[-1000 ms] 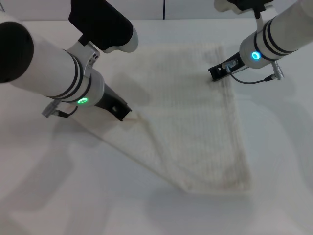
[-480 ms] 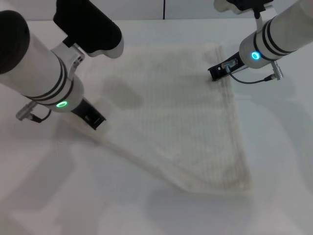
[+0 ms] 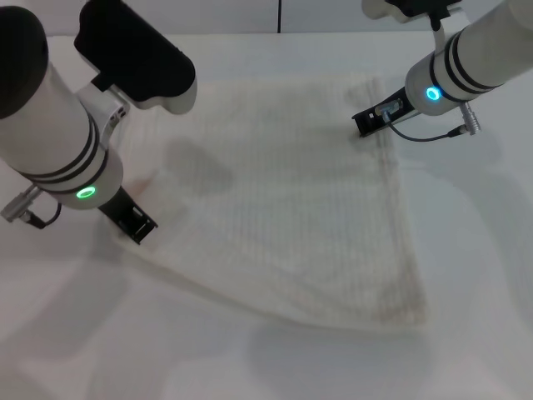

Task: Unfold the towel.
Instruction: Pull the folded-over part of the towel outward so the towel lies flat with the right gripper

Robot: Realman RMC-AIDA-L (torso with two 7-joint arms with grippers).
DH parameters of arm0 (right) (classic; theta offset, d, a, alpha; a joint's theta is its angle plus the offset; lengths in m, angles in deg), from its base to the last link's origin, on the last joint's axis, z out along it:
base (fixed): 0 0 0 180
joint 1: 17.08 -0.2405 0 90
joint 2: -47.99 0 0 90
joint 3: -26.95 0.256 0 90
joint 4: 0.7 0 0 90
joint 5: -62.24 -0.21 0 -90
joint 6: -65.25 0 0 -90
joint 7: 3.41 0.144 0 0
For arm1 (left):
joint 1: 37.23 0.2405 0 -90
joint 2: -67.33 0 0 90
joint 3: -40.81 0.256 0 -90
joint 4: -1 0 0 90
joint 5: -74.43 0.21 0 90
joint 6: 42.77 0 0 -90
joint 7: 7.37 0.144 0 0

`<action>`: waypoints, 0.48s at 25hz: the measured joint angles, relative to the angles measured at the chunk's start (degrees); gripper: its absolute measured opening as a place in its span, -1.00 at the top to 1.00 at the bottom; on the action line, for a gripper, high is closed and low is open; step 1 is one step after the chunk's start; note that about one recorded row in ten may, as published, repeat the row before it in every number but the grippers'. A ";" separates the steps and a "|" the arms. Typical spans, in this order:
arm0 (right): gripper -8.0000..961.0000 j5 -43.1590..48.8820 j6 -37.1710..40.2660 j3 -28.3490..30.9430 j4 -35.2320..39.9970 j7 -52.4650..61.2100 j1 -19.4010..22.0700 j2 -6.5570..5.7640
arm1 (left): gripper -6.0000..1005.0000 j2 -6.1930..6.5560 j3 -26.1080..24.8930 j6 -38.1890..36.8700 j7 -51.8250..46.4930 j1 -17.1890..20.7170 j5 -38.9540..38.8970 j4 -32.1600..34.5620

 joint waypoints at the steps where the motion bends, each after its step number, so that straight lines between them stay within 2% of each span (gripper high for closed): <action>1: 0.98 0.00 0.01 0.00 -0.02 0.00 0.00 0.00 | 0.79 -0.02 0.66 2.55 -1.64 -0.07 0.06 -0.01; 12: 0.98 -0.01 0.02 0.00 -0.08 0.00 0.00 0.00 | 0.75 0.25 1.70 6.82 -5.63 0.18 0.15 0.38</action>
